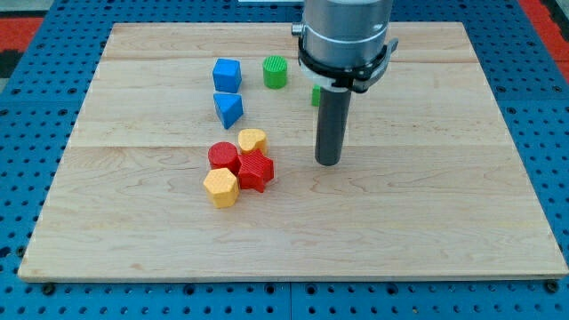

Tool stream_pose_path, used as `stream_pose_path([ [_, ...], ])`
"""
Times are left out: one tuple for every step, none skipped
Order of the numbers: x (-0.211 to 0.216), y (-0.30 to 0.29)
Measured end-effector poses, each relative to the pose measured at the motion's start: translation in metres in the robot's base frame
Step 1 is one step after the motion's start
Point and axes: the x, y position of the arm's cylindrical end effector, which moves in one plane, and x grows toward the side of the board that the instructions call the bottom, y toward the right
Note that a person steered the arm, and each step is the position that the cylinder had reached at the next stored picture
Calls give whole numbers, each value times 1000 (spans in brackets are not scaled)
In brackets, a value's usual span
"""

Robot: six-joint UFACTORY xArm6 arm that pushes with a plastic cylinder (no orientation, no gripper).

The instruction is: Move your arm towards the top center of the board

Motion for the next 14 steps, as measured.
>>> stream_pose_path([
  [-1,-92],
  [-25,-131],
  [-31,-113],
  [-24,-52],
  [-62,-75],
  [-94,-176],
  [-108,-229],
  [-64,-128],
  [-40,-107],
  [-22,-182],
  [-24,-228],
  [-45,-250],
  [-107,-232],
  [-106,-210],
])
